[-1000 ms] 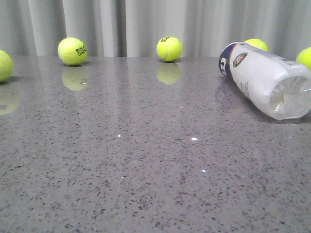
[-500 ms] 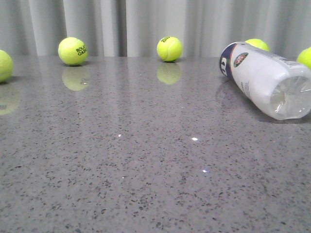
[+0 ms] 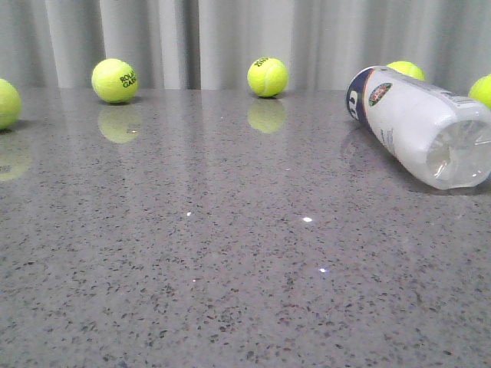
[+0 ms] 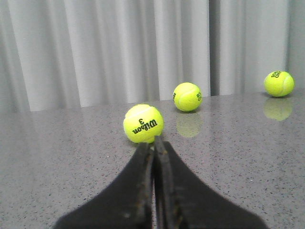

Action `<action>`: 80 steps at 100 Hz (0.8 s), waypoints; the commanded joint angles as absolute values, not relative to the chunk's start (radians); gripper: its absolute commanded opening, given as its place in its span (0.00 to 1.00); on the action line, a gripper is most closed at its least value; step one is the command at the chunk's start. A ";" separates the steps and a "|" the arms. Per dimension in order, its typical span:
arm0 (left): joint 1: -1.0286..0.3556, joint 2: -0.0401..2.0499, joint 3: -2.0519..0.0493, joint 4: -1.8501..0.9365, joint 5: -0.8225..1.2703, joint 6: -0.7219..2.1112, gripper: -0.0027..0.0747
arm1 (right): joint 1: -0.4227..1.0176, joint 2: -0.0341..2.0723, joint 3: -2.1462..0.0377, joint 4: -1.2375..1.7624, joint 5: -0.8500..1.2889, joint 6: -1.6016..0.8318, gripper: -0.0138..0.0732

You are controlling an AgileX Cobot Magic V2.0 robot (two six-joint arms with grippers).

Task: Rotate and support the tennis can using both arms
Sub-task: 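Move the right gripper toward the white-and-blue tennis can lying on its side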

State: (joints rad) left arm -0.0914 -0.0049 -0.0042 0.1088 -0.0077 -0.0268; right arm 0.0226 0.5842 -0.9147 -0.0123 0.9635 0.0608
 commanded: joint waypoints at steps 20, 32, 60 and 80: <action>-0.087 -0.042 0.043 0.108 -0.091 -0.037 0.01 | 0.016 0.702 -0.953 -0.019 0.967 0.057 0.50; -0.087 -0.042 0.043 0.108 -0.091 -0.037 0.01 | 0.016 0.717 -0.953 -0.019 0.986 0.057 0.88; -0.087 -0.042 0.043 0.108 -0.091 -0.037 0.01 | 0.017 0.726 -0.957 0.000 0.944 0.047 0.90; -0.087 -0.042 0.043 0.108 -0.091 -0.037 0.01 | 0.019 0.880 -1.036 0.151 0.904 -0.064 0.90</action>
